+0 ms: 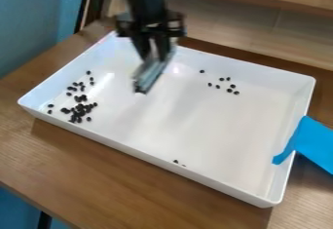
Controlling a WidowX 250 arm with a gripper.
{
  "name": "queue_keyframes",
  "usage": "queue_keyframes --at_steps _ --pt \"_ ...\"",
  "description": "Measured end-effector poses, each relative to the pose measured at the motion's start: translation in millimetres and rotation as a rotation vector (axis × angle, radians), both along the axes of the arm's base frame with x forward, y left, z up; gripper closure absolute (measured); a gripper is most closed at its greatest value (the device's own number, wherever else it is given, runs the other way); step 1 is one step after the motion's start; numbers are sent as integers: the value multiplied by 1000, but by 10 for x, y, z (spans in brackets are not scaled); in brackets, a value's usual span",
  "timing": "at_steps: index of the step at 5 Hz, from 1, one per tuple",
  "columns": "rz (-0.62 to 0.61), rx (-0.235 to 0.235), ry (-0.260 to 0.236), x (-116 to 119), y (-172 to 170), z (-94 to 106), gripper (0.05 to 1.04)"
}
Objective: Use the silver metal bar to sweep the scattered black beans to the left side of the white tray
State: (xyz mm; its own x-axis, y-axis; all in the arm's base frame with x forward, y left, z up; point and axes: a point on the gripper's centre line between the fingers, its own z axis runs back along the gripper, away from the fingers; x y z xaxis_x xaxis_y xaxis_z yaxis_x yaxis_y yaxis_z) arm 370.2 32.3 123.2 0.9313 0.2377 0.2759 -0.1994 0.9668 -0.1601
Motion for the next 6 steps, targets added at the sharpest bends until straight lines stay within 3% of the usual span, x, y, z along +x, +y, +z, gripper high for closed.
queue_keyframes --at_steps 1,3,4,6 --pt "13 13 -20 200 -436 18 736" --pt "24 57 -16 475 -1035 -245 736" --pt "30 81 -12 594 -1205 -396 736" --pt "63 136 -7 751 -1196 -681 736"
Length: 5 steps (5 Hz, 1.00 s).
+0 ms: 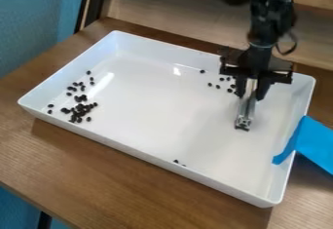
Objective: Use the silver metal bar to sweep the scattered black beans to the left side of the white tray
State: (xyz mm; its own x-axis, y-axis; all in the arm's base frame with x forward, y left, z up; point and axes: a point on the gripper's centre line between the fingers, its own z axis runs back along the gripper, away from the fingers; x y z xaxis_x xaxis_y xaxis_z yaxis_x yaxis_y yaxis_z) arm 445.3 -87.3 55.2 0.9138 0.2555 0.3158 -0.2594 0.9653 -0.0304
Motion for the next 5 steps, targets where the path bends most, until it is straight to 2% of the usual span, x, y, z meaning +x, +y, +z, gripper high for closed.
queue_keyframes --at_steps 2,5 --pt "19 -9 -22 42 147 -36 736" --pt "8 -51 12 48 552 -35 736"
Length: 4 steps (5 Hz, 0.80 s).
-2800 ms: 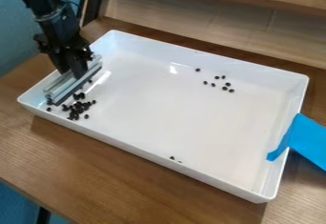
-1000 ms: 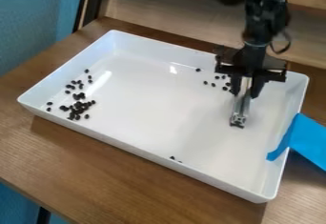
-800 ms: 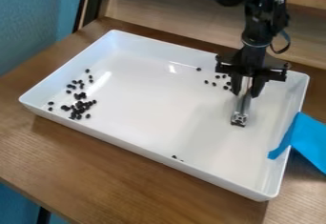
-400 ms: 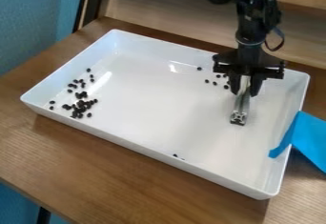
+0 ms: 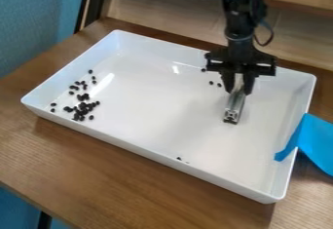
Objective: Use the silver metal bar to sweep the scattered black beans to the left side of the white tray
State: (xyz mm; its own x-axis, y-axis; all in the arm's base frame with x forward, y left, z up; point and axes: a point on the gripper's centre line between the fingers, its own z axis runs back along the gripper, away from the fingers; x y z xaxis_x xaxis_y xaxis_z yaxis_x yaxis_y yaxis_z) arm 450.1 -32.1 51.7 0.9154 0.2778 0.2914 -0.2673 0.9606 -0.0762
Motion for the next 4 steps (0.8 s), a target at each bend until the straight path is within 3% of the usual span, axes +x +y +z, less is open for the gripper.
queue_keyframes --at_steps 4 --pt "66 -44 27 -69 772 30 736"
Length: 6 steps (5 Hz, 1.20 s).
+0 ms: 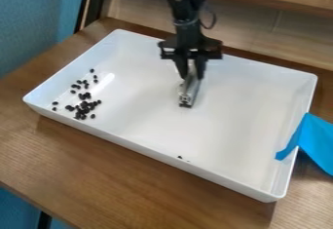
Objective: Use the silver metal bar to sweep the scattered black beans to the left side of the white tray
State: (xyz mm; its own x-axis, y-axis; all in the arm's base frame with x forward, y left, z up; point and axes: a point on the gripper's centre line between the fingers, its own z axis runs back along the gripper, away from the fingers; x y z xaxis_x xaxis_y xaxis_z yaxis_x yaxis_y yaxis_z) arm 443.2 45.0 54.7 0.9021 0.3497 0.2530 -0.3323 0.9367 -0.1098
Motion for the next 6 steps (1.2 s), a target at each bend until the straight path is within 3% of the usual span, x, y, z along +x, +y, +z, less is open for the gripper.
queue_keyframes --at_steps 1,2,3,4,5,6 --pt "52 -8 -14 -118 446 89 736" --pt "51 -27 0 -218 627 37 736" --pt "43 -33 -10 -335 811 112 736" --pt "49 -56 -7 -572 1087 110 736" --pt "38 -93 -43 -593 967 379 736" --pt "59 -97 -51 -492 806 493 736"
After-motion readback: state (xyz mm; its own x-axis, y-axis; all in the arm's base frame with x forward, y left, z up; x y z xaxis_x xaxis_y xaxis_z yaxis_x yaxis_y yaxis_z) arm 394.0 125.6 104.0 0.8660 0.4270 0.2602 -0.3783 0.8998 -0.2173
